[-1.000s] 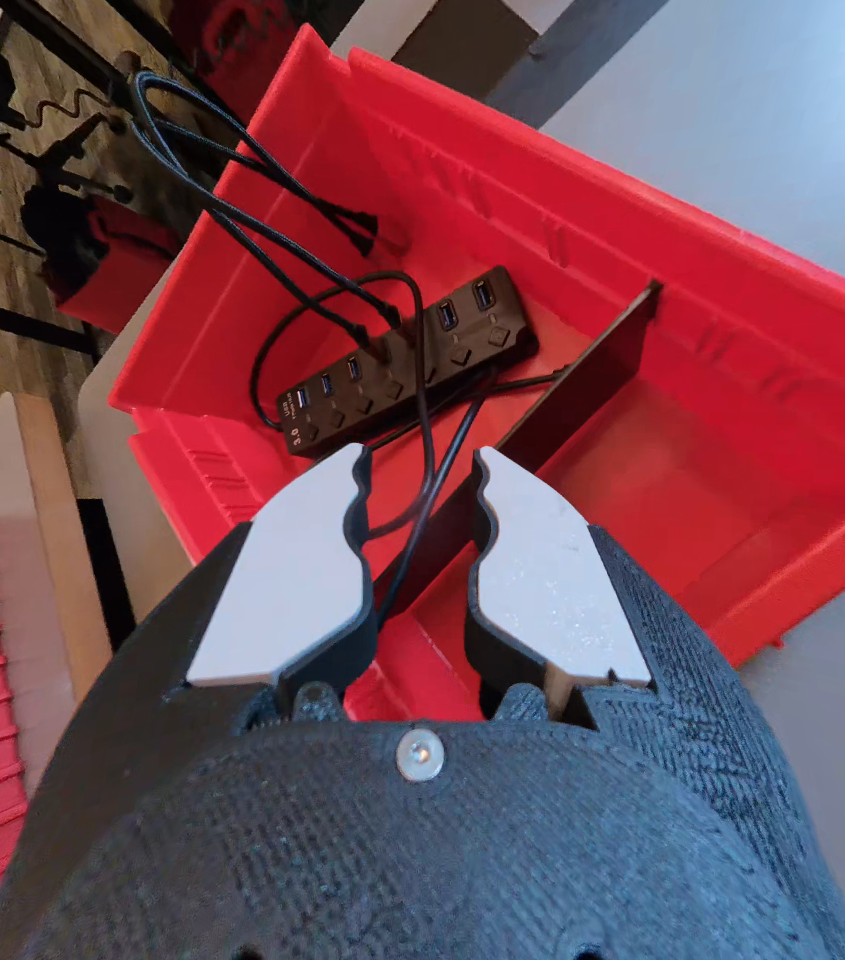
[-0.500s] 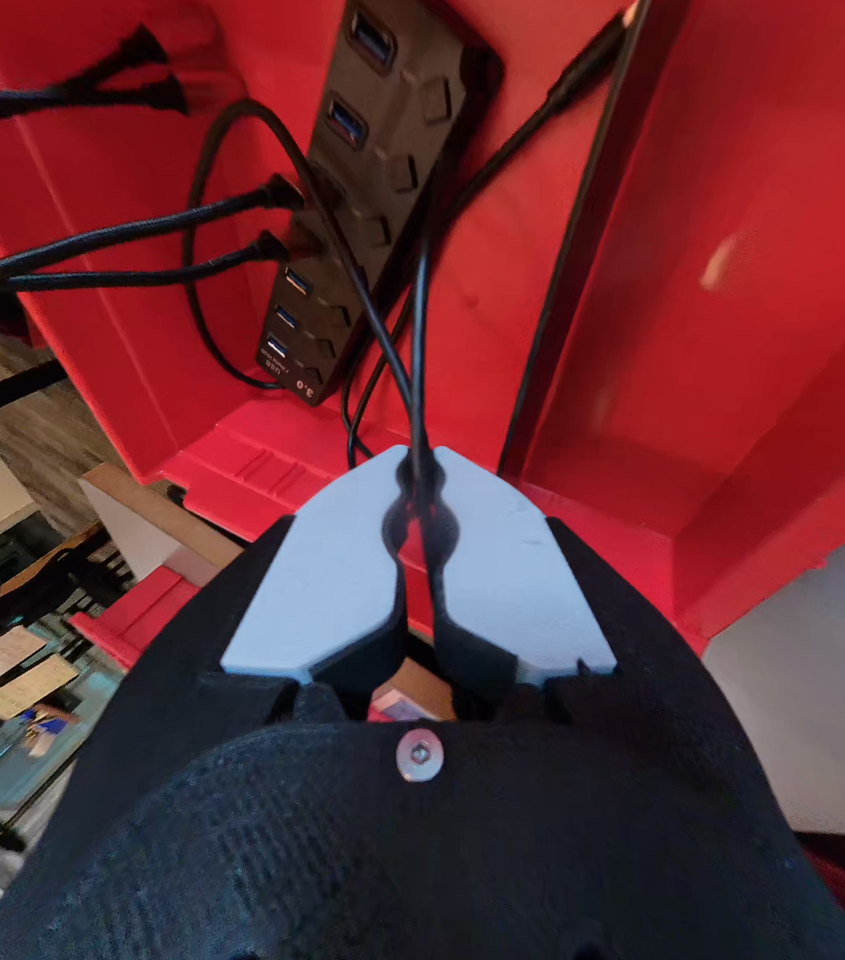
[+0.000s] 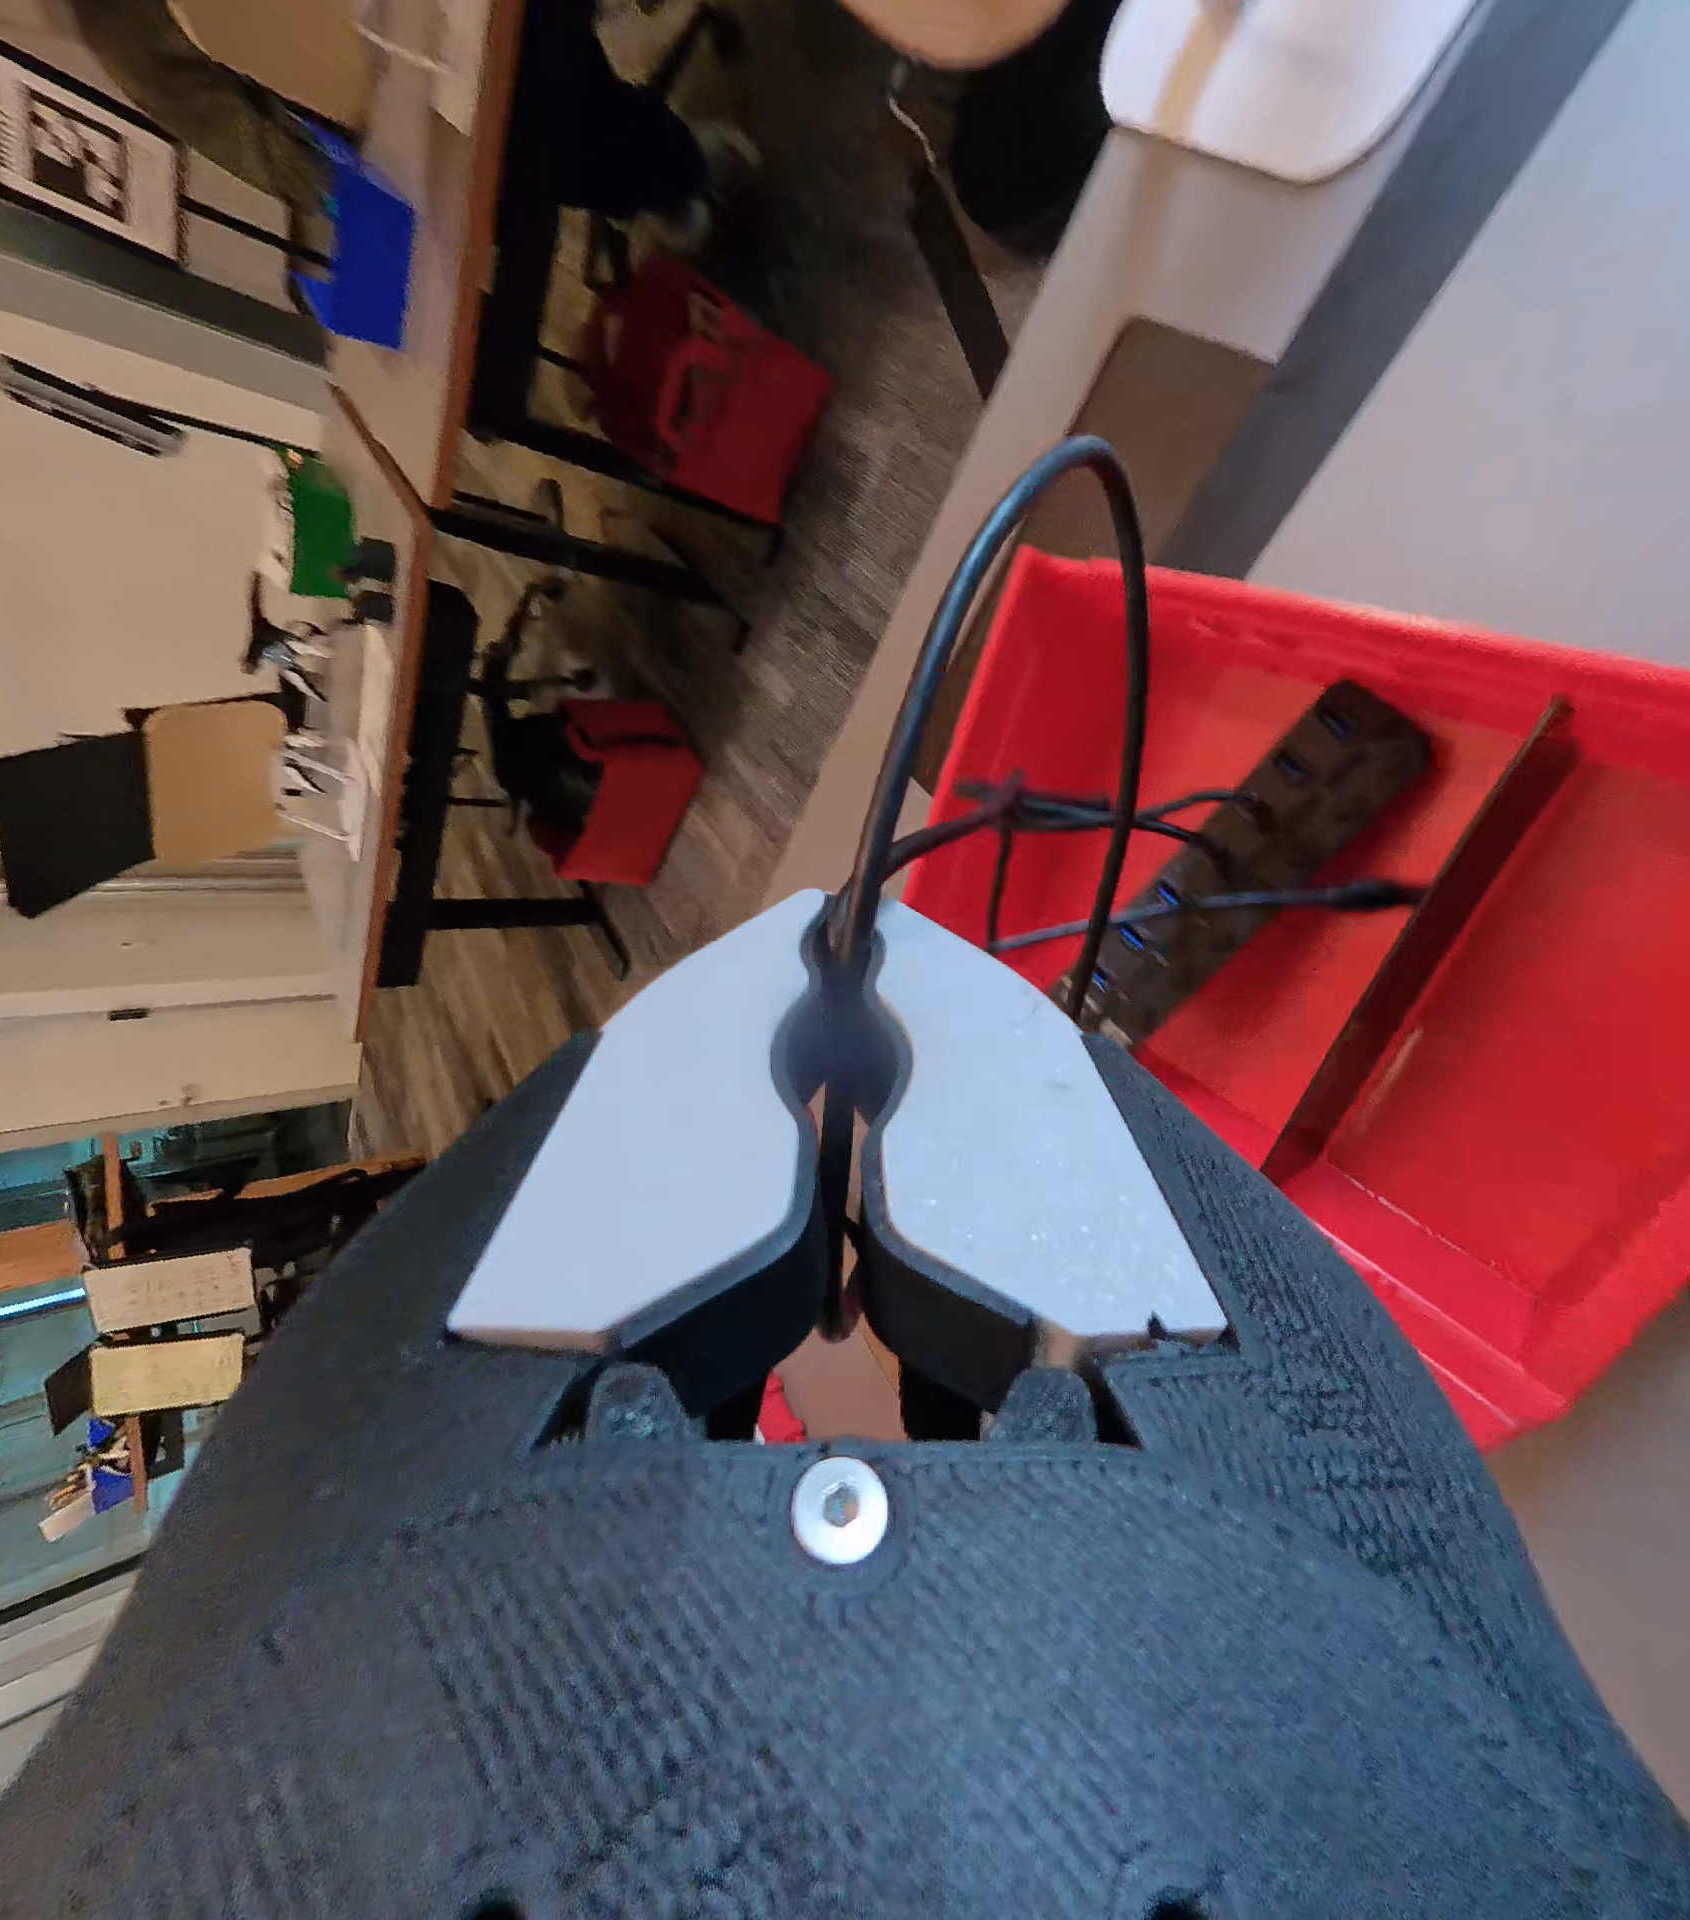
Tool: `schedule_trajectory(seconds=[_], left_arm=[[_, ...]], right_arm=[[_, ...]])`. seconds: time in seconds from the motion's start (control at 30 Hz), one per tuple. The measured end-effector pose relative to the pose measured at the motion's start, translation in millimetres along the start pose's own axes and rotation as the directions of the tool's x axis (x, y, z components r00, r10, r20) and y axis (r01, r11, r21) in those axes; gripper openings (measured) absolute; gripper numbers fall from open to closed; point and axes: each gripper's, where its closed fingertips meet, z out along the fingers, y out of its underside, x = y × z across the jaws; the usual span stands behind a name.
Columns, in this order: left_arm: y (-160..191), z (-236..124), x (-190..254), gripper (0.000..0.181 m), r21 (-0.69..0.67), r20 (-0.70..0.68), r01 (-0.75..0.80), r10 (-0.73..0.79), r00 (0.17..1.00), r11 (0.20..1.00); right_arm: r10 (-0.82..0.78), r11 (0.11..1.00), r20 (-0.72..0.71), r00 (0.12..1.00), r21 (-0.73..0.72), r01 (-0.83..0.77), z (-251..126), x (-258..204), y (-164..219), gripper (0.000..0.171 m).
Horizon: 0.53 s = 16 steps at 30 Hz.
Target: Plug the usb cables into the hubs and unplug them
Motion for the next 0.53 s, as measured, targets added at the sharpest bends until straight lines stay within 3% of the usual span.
schedule_trajectory(seconds=[0.03, 0.2, 0.33, 0.53], left_arm=[[-7, -9, -4, 0.001, 0.026, 0.012, 0.008, -0.009, 1.0, 1.0], [-38, -42, -2, 0.001, 0.145, 0.034, 0.01, -0.015, 0.999, 0.989], [-55, -50, 25, 0.001, 0.227, -0.048, 0.022, -0.011, 0.999, 0.974], [-28, 0, 77, 0.001, 0.127, -0.168, -0.049, 0.07, 0.983, 0.991]], right_arm=[[-0.011, 1.0, 0.003, 1.0, -0.004, 0.011, 1, -3, 0, 0.03], [-0.04, 0.999, 0.058, 0.998, -0.01, 0.04, 9, -22, 0, 0.029], [-0.069, 0.997, 0.11, 0.992, -0.038, 0.074, 22, -42, 9, 0.029], [-0.158, 0.981, 0.135, 0.978, -0.091, 0.171, 32, -58, 21, 0.029]])
